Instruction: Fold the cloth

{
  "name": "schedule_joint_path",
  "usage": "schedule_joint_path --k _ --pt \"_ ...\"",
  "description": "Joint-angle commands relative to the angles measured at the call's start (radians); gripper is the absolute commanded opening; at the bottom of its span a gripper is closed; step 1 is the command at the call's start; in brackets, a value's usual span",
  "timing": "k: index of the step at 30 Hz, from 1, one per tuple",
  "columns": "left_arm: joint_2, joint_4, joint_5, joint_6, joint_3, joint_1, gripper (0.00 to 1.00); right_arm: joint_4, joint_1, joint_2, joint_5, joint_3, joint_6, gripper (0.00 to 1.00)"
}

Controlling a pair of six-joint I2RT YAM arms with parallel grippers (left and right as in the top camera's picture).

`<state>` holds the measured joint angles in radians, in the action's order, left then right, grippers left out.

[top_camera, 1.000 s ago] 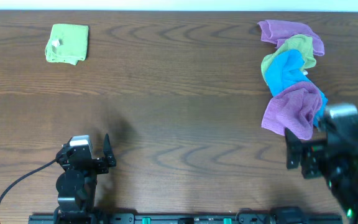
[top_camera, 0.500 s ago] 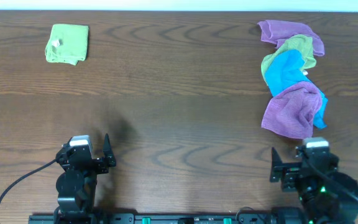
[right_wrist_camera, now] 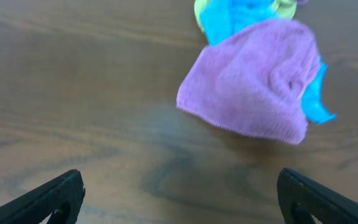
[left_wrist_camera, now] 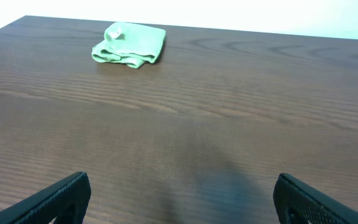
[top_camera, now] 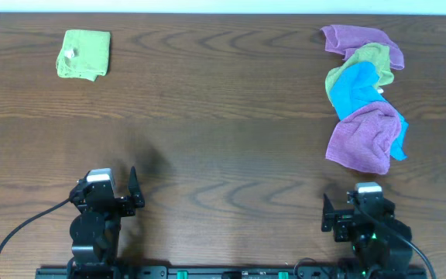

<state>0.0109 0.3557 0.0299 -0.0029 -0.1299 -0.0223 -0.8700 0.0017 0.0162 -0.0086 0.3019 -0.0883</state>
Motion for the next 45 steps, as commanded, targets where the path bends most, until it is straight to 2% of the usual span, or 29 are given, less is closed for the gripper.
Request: schedule_joint_path --k 1,8,45 --pt "-0.006 0.004 0.003 0.007 0.023 0.002 0.95 0.003 -0.007 -0.011 -0.011 -0.039 0.013 0.99" --pt "-0.006 0.004 0.003 0.007 0.023 0.002 0.95 0.026 -0.005 -0.011 -0.011 -0.113 0.013 0.99" --pt "-0.006 0.004 0.003 0.007 0.023 0.002 0.95 0.026 -0.002 -0.011 -0.011 -0.113 0.013 0.99"
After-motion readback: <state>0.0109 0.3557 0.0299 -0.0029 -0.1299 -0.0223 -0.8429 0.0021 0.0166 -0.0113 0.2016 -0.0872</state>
